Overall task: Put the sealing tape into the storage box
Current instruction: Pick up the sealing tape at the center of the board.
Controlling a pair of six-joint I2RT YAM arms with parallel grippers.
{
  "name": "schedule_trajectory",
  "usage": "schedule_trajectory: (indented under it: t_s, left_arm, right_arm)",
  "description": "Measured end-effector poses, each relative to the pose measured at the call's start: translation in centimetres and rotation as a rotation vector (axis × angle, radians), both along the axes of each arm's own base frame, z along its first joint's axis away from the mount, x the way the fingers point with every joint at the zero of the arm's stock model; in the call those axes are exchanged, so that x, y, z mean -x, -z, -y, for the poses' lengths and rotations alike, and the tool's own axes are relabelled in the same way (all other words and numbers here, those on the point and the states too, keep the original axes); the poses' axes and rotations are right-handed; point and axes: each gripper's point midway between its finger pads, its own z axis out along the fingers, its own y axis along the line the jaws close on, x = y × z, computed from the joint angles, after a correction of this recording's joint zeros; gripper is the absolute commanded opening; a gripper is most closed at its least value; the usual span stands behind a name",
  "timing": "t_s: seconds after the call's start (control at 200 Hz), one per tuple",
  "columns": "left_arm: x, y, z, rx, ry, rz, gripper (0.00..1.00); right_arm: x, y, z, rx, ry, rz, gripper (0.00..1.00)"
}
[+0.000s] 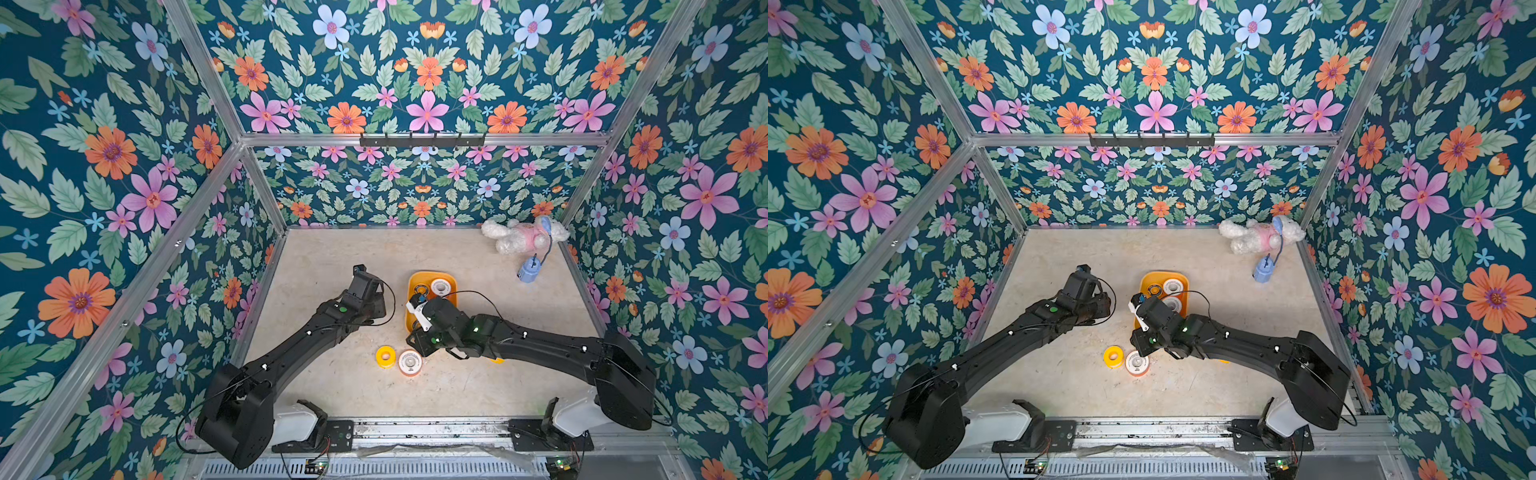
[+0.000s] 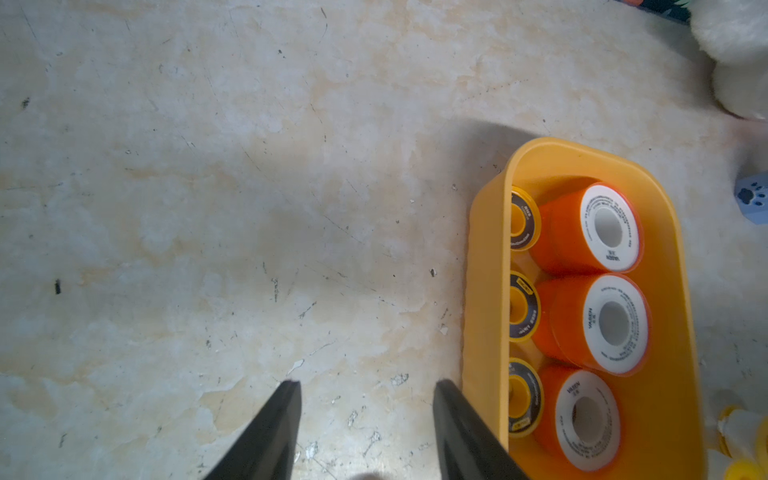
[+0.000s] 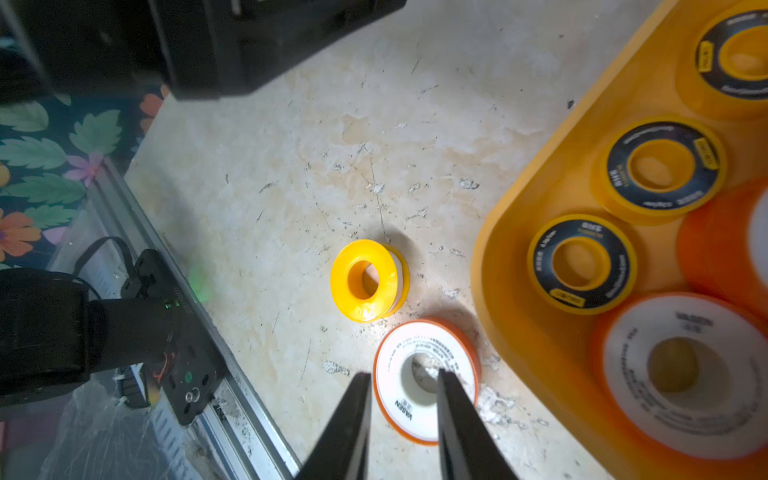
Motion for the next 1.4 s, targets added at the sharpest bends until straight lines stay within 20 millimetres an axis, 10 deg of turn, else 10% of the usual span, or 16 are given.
schedule_trajectory:
  t_s: [0.58,1.4]
  left_arm:
    - [0.2,0.5,-0.8,0.003,-0.021,-0.010,0.57]
    - [0.3,0.2,-1.1,0.014,-0.038,0.001,0.57]
  right_arm:
    - [4.3,6.0,-2.5,0.191,-0.095,-0.052,0.43]
    - [3.7,9.9,-2.1,0.398,-0.052,0.010,0.41]
